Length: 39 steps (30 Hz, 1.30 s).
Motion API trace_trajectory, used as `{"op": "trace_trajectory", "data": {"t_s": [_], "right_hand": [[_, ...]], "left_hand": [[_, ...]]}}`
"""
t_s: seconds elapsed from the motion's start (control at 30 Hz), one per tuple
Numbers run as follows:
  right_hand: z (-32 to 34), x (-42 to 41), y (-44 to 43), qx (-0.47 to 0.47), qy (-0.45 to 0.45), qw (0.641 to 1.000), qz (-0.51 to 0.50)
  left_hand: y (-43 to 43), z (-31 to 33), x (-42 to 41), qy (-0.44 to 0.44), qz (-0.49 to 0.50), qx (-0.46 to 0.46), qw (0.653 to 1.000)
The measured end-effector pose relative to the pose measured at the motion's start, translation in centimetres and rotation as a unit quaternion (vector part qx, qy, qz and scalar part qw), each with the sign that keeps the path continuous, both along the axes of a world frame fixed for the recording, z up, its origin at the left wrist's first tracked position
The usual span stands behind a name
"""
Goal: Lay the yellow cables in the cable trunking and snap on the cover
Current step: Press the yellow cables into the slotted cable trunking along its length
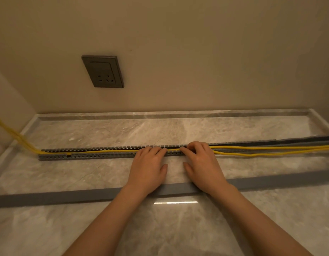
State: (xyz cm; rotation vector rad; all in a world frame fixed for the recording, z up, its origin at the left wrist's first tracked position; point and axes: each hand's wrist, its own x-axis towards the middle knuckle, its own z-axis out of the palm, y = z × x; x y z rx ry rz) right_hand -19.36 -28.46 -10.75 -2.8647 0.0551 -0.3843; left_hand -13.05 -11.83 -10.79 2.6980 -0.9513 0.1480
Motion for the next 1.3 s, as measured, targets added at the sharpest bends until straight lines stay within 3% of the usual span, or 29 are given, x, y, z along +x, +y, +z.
{"op": "trace_trajectory", "data": {"t_s": [0.27, 0.43, 0.57, 0.67, 0.77, 0.87, 0.9, 1.03, 1.1, 1.2, 1.3], "right_hand": [[-0.3, -1.8, -0.8, 0.036, 0.039, 0.998, 0.022], [-0.4, -3.2, -0.7, 0.133, 0.061, 0.989, -0.032], [0.4, -3.5, -0.5, 0.204, 0.028, 0.975, -0.088], [1.1, -3.7, -0.1, 0.317, 0.016, 0.938, -0.139], [1.7, -4.2, 0.4, 0.464, 0.008, 0.864, -0.197], [2.0, -4.4, 0.2, 0.563, -0.026, 0.79, -0.242], [2.1, -4.3, -0.1, 0.61, -0.039, 0.751, -0.251], [2.8, -3.8, -1.5, 0.822, -0.12, 0.491, -0.262], [3.1, -3.5, -2.3, 0.857, -0.139, 0.411, -0.277], [3.5, -2.8, -3.5, 0.883, -0.153, 0.323, -0.304], [4.5, -2.3, -4.3, 0.89, -0.179, 0.261, -0.33]], "left_hand": [[-0.6, 0.6, -0.2, 0.01, 0.017, -0.009, 1.0], [-0.9, 0.5, -0.1, 0.031, 0.024, 0.005, 0.999], [-1.7, 1.3, 0.3, 0.046, 0.019, 0.066, 0.997], [-2.1, 2.5, 0.6, 0.042, 0.002, 0.134, 0.99], [-2.8, 3.4, 0.7, 0.018, -0.01, 0.166, 0.986], [-3.7, 3.8, 0.7, 0.026, -0.034, 0.132, 0.99], [-4.1, 3.8, 0.6, 0.031, -0.051, 0.114, 0.992], [-5.5, 3.8, -0.1, 0.054, -0.113, 0.077, 0.989], [-5.7, 3.4, -0.6, 0.049, -0.13, 0.084, 0.987], [-5.8, 2.5, -0.7, 0.037, -0.14, 0.091, 0.985], [-6.1, 1.9, -0.9, 0.017, -0.136, 0.092, 0.986]]}}
